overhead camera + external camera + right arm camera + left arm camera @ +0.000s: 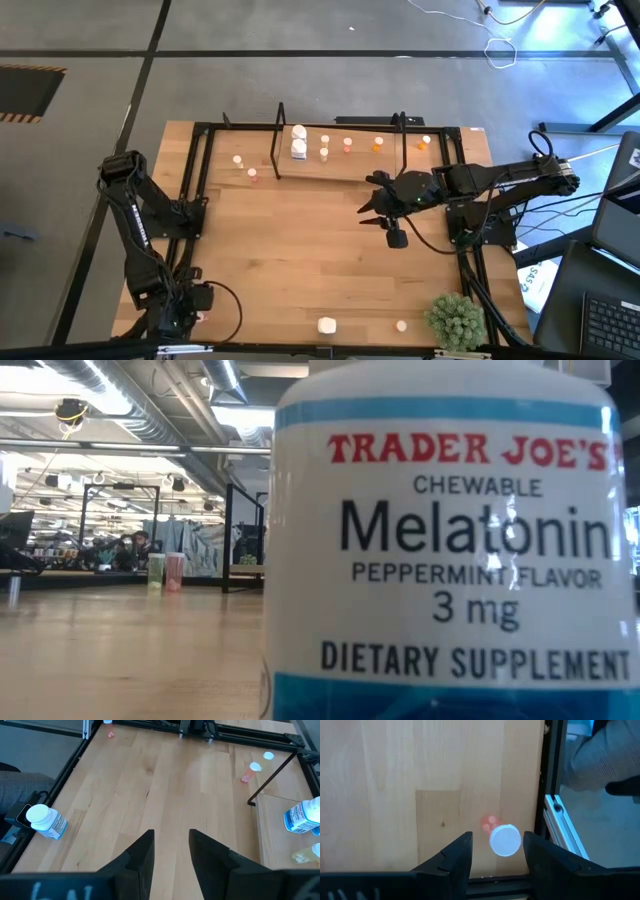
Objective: Pick and place medicine bottles onto shelf by color
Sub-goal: Put the bottom red pill bottle on the shelf aligned with the other red pill bottle
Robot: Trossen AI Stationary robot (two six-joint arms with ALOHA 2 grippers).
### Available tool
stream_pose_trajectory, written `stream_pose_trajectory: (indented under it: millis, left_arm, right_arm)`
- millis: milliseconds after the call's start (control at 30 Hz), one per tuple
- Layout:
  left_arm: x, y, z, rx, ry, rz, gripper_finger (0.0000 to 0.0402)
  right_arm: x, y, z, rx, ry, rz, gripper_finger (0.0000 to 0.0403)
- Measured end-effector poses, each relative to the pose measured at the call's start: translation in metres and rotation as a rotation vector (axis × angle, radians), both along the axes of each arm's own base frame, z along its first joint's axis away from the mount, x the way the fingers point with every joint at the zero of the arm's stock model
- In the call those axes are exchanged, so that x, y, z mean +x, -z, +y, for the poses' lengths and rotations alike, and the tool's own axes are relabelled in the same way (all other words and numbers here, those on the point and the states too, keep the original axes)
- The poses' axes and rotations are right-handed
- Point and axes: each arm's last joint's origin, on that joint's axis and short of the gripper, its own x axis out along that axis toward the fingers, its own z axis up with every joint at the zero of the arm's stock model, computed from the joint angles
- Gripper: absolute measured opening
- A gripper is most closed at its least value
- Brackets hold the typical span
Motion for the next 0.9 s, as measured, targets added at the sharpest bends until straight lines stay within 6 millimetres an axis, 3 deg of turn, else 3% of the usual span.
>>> stream_pose_trajectory:
  millis: [333, 633, 900]
  left_arm:
    - [-0.002, 0.0, -0.001, -0.049, -0.157, 0.04, 0.0169]
    - [-0.002, 0.005, -0.019, -0.121, -0.16, -0.063, 0.0169]
    - [-0.003, 0.009, -0.016, -0.056, -0.144, -0.049, 0.0169]
  right_arm:
    - [0.0, 0.0, 0.0, 0.0, 0.0, 0.0, 0.0125]
    - [0.0, 0.0, 0.0, 0.0, 0.0, 0.0, 0.0125]
    - [0.0, 0.0, 0.0, 0.0, 0.0, 0.0, 0.0125]
